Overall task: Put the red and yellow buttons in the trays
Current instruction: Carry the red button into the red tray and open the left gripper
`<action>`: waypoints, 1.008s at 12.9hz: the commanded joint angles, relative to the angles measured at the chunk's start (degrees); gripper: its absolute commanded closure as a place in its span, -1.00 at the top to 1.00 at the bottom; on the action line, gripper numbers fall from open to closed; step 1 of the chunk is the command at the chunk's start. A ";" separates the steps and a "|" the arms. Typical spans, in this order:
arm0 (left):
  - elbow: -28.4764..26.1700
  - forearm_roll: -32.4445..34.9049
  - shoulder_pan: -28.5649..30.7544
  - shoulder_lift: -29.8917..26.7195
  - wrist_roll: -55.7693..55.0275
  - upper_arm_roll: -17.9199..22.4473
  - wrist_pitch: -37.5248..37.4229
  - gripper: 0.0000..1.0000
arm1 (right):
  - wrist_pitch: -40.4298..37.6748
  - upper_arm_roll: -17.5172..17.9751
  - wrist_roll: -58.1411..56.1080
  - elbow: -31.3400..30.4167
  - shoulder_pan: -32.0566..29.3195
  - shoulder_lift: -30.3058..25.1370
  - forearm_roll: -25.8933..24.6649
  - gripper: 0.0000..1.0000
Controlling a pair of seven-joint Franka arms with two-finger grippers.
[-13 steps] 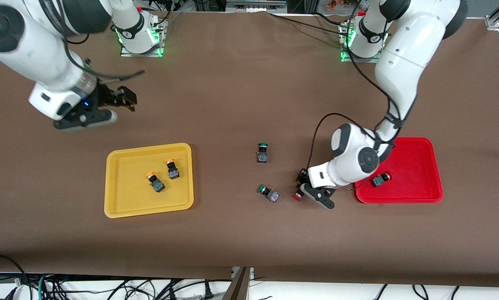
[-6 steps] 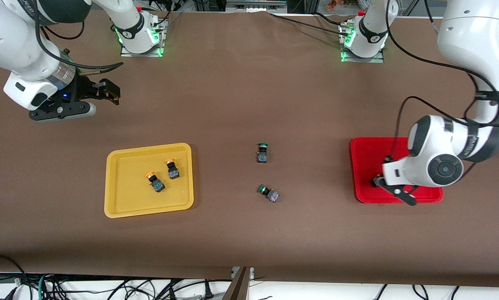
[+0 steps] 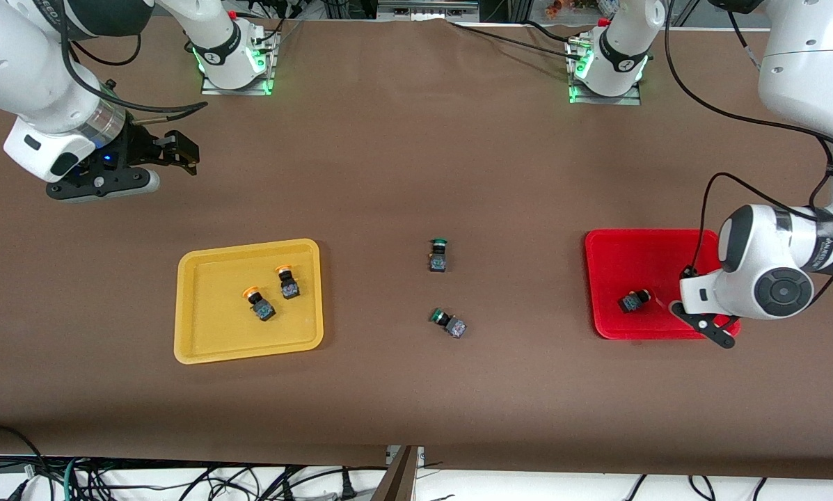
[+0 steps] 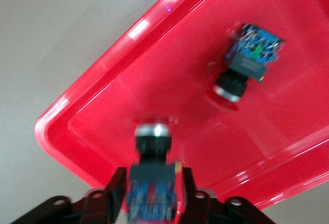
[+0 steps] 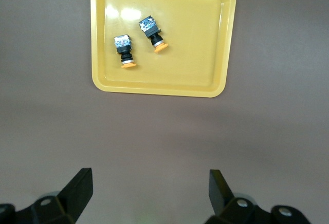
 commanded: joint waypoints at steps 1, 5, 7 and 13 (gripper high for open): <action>0.32 0.88 1.58 -1.12 2.26 -0.55 0.56 1.00 | -0.23 0.87 0.55 1.27 -1.31 -0.31 -0.76 0.99; 2.96 -12.35 1.23 -10.86 3.95 -3.36 -3.65 1.00 | -0.49 0.87 0.47 4.88 -1.22 1.62 -0.93 0.99; 5.86 -15.99 0.88 -15.87 1.76 -4.33 -10.48 1.00 | -0.49 0.95 0.46 5.40 -1.14 2.49 -0.58 0.99; 9.82 -16.34 1.05 -20.19 -18.44 -3.98 -14.02 1.00 | -2.34 0.87 1.43 7.08 -1.57 3.20 0.21 0.99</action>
